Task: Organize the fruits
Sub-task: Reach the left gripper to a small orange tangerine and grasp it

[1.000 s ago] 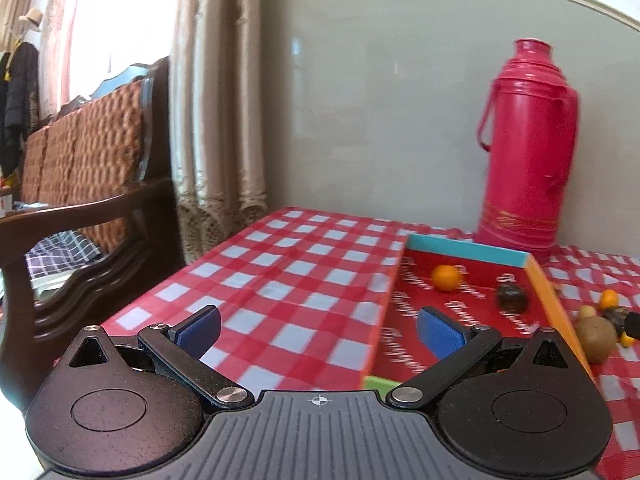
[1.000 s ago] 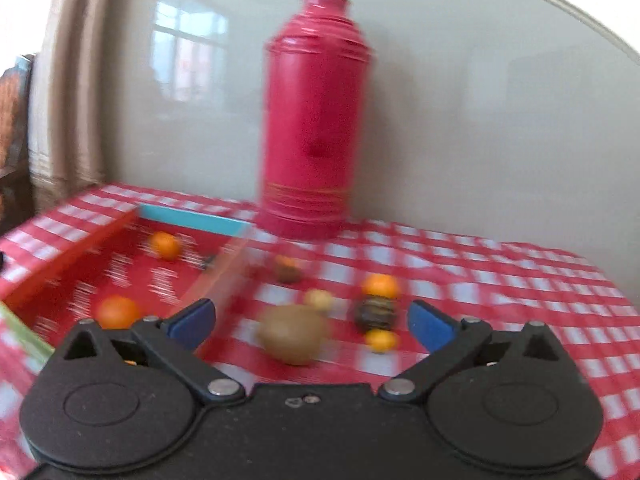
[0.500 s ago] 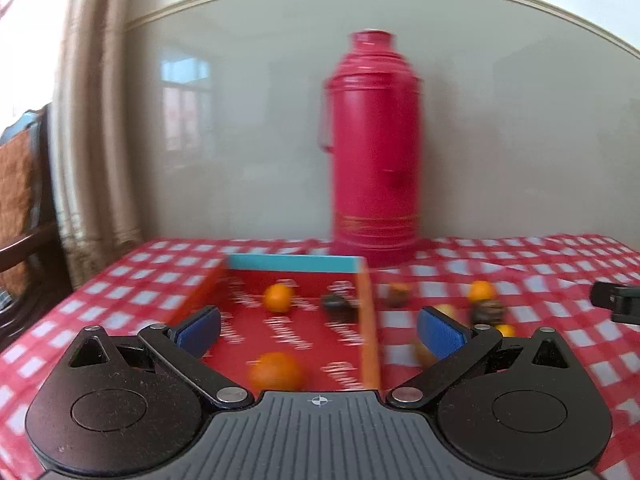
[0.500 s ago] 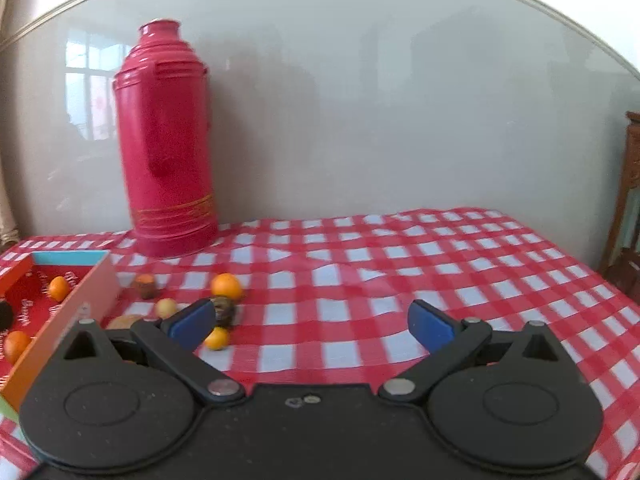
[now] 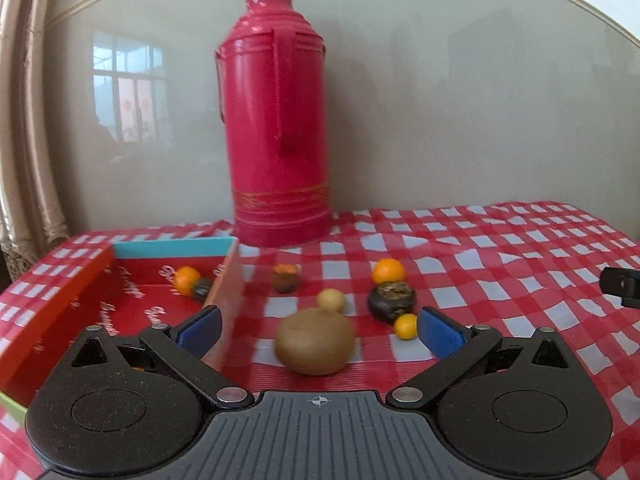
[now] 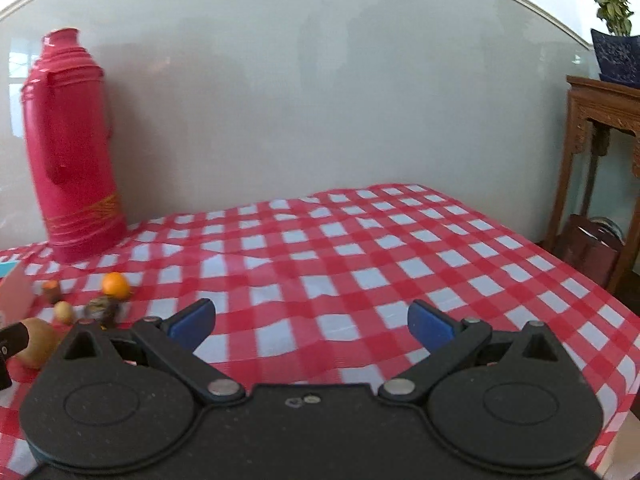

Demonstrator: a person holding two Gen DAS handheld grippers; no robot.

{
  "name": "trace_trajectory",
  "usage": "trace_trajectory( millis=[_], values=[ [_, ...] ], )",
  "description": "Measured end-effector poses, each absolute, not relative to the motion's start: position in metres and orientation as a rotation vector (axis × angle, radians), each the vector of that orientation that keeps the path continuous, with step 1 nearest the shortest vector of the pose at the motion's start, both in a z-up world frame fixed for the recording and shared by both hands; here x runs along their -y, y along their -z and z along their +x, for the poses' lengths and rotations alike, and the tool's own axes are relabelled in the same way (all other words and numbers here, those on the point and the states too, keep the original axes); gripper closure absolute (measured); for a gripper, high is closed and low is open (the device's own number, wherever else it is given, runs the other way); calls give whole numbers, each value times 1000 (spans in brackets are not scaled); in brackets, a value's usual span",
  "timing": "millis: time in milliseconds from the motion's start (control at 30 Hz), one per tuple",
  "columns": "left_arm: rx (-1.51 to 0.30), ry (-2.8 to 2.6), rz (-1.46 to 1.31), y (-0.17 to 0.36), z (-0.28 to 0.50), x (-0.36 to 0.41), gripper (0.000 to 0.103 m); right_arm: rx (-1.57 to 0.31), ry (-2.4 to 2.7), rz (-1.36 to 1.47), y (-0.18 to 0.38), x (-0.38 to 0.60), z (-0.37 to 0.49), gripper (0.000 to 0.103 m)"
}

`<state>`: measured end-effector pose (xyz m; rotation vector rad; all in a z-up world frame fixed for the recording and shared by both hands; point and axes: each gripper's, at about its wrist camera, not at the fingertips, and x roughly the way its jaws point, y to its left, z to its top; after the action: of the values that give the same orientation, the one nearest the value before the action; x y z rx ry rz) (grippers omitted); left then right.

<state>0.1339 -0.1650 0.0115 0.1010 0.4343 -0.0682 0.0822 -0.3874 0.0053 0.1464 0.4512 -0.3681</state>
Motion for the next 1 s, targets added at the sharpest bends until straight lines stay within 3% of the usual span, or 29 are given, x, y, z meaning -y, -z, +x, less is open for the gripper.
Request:
trace_trajectory(
  millis=[367, 533, 667, 733, 767, 833, 867, 1000],
  values=[
    [-469, 154, 103, 6, 153, 213, 1, -477, 433, 167, 9, 423, 85, 6],
    [-557, 176, 108, 20, 174, 236, 33, -488, 462, 176, 15, 440, 83, 6],
    [-589, 141, 61, 23, 191, 235, 36, -502, 479, 166, 20, 450, 82, 6],
    [-631, 132, 32, 28, 198, 233, 52, -508, 487, 162, 21, 454, 81, 6],
    [-638, 122, 24, 29, 201, 231, 54, -509, 489, 162, 21, 456, 80, 6],
    [-634, 107, 28, 30, 201, 231, 76, -508, 491, 164, 21, 458, 79, 6],
    [-634, 111, 28, 31, 201, 231, 80, -508, 492, 165, 21, 458, 79, 6],
    [-616, 125, 22, 29, 194, 232, 80, -503, 484, 163, 18, 457, 79, 6]
  ],
)
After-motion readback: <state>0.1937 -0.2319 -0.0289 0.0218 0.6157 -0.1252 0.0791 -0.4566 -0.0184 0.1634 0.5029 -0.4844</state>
